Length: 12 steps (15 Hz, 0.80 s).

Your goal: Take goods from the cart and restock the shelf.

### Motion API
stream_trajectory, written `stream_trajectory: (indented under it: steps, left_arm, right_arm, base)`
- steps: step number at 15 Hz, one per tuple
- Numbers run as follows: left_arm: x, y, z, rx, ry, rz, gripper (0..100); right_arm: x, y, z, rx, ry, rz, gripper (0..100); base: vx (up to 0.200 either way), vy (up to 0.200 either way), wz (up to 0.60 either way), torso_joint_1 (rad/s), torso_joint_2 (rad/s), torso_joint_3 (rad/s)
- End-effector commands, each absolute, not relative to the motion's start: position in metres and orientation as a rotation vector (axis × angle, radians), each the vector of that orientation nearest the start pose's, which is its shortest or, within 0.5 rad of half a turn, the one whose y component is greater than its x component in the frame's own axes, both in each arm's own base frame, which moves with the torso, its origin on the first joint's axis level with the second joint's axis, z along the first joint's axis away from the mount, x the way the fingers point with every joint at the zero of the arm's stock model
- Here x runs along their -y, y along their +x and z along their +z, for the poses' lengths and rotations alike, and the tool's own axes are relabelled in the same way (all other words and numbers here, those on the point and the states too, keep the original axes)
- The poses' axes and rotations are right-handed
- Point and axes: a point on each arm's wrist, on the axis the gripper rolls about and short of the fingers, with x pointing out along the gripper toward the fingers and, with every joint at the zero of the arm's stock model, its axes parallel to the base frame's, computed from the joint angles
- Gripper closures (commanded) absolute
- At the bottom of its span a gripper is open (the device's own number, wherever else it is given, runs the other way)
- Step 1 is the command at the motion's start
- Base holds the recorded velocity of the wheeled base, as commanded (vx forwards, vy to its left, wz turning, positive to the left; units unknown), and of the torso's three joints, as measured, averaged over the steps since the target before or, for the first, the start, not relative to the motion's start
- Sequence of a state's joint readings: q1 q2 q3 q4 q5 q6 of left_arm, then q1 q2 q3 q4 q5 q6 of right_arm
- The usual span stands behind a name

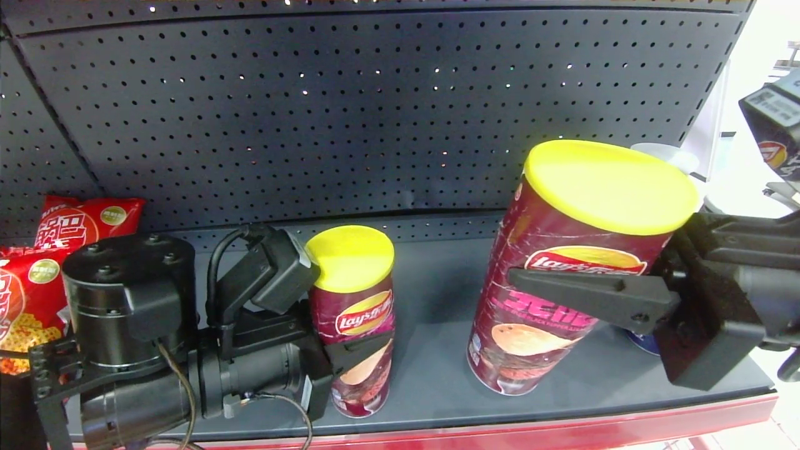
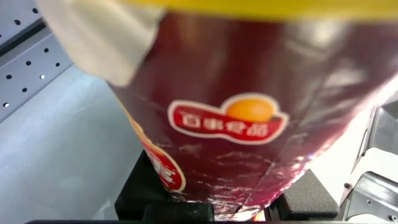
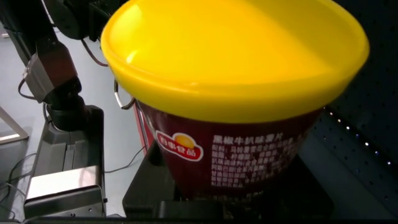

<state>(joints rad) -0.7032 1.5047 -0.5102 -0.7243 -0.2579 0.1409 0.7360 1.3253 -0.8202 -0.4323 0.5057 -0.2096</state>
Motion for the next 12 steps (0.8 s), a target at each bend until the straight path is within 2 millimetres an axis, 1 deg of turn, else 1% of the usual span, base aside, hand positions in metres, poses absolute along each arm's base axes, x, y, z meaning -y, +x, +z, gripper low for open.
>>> stream_trajectory:
  steps: [1,4,7,8,10,11,12]
  left_arm:
    - [0.157,0.177,0.165,-0.215,0.193,-0.973,0]
    - [0.155,0.177,0.163,-0.222,0.194,-0.965,0]
    - [0.143,0.166,0.161,-0.228,0.193,-0.952,0]
    - [0.135,0.162,0.163,-0.215,0.189,-0.938,0]
    - [0.126,0.151,0.169,-0.179,0.181,-0.934,0]
    - [0.117,0.14,0.171,-0.157,0.175,-0.931,0]
    - [0.102,0.124,0.167,-0.152,0.175,-0.9,0]
  right_arm:
    - [-0.153,0.152,0.266,0.056,-0.191,1.245,100]
    - [-0.153,0.152,0.265,0.054,-0.191,1.245,100]
    - [-0.152,0.151,0.264,0.053,-0.191,1.247,100]
    - [-0.153,0.152,0.264,0.05,-0.192,1.247,100]
    - [-0.153,0.153,0.263,0.045,-0.192,1.248,100]
    - [-0.155,0.153,0.262,0.041,-0.194,1.25,100]
    - [-0.155,0.154,0.262,0.041,-0.194,1.248,100]
  base:
    - [0.0,0.0,0.0,0.0,0.0,0.0]
    - [0.0,0.0,0.0,0.0,0.0,0.0]
    - [0.0,0.0,0.0,0.0,0.0,0.0]
    - [0.0,0.0,0.0,0.0,0.0,0.0]
    - [0.0,0.0,0.0,0.0,0.0,0.0]
    - [0.0,0.0,0.0,0.0,0.0,0.0]
    - [0.0,0.0,0.0,0.0,0.0,0.0]
